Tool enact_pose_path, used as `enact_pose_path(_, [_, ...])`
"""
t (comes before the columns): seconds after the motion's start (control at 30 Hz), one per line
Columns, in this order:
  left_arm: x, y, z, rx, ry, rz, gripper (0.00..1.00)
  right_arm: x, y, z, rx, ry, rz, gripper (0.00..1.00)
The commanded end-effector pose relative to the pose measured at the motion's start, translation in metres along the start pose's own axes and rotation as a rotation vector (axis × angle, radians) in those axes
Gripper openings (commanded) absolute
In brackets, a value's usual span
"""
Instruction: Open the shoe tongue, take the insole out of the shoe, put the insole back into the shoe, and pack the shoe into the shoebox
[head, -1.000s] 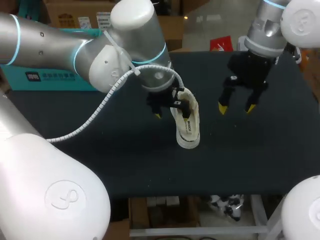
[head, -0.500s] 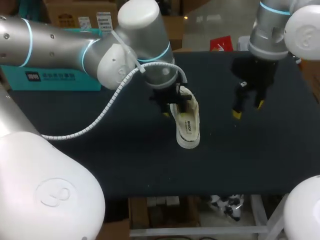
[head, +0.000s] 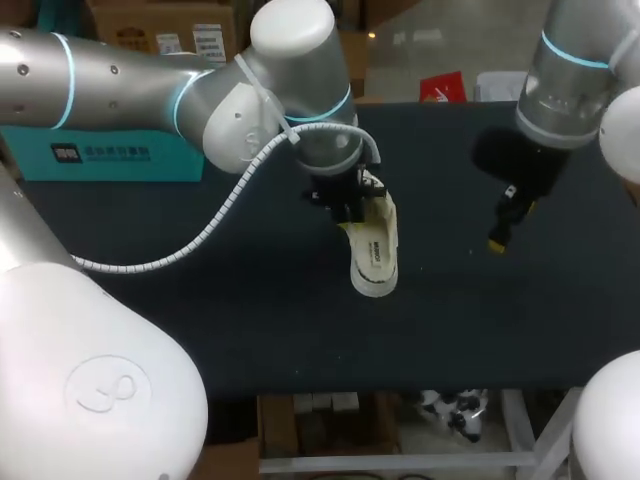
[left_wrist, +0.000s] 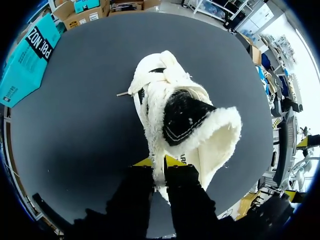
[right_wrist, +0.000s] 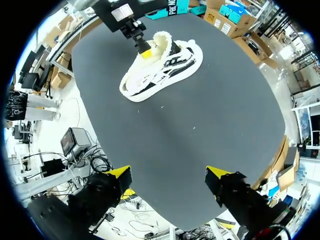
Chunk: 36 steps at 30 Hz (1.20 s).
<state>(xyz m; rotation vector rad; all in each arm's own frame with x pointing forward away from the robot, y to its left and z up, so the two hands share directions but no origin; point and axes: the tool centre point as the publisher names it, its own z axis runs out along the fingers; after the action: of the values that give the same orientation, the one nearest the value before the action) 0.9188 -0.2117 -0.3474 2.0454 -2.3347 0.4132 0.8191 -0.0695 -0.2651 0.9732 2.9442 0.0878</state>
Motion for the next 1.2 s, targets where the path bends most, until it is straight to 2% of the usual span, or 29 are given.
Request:
enact_pose_path(0.03, [0.001,-0.008,0.003,-0.010,-0.007,-0.012,0.26,0.002,-0.004,0.001,-0.031,-0.006,-0.001,1.00])
enact_pose_path(0.1, [0.001,-0.010,0.005,-0.017,-0.016,-0.018,0.36,0.002,-0.004,0.001,-0.031,-0.006,-0.001,1.00])
enact_pose_path(0.17, [0.000,-0.010,0.007,-0.021,-0.012,-0.020,0.32,0.002,-0.004,0.001,-0.031,-0.006,-0.001,1.00])
enact_pose_path(0.2, [0.000,-0.011,0.009,-0.026,-0.011,-0.023,0.22,0.002,-0.004,0.001,-0.031,-0.006,-0.001,1.00])
enact_pose_path(0.23, [-0.001,-0.011,0.011,-0.027,-0.008,-0.028,0.00,0.002,-0.004,0.001,-0.031,-0.006,-0.001,1.00])
enact_pose_path(0.43, [-0.005,-0.008,0.010,-0.031,0.025,-0.027,0.00,0.002,-0.004,0.001,-0.031,-0.006,-0.001,1.00])
enact_pose_path(0.63, [-0.008,-0.003,-0.012,-0.018,0.083,0.070,0.00,0.002,-0.004,0.001,-0.031,-0.006,-0.001,1.00])
enact_pose_path(0.73, [-0.010,-0.001,-0.029,-0.001,0.110,0.177,0.00,-0.003,-0.002,-0.006,-0.005,-0.024,-0.103,1.00])
enact_pose_path(0.9, [-0.013,0.001,-0.061,0.017,0.127,0.382,0.00,-0.009,-0.002,-0.011,0.001,-0.020,-0.379,1.00])
enact_pose_path(0.97, [-0.014,0.001,-0.072,0.017,0.120,0.497,0.00,-0.011,-0.002,-0.013,0.006,-0.014,-0.482,1.00])
enact_pose_path(1.03, [-0.016,0.000,-0.082,0.006,0.113,0.618,0.00,-0.013,-0.001,-0.015,0.032,0.008,-0.537,1.00])
enact_pose_path(1.1, [-0.019,0.000,-0.093,0.015,0.103,0.693,0.00,-0.013,-0.001,-0.015,0.032,0.008,-0.537,1.00])
enact_pose_path(1.13, [-0.021,0.001,-0.101,0.018,0.131,0.765,0.00,-0.013,-0.001,-0.015,0.032,0.008,-0.537,1.00])
enact_pose_path(1.2, [-0.026,0.002,-0.117,0.035,0.115,0.858,0.00,-0.013,-0.001,-0.015,0.032,0.008,-0.537,1.00])
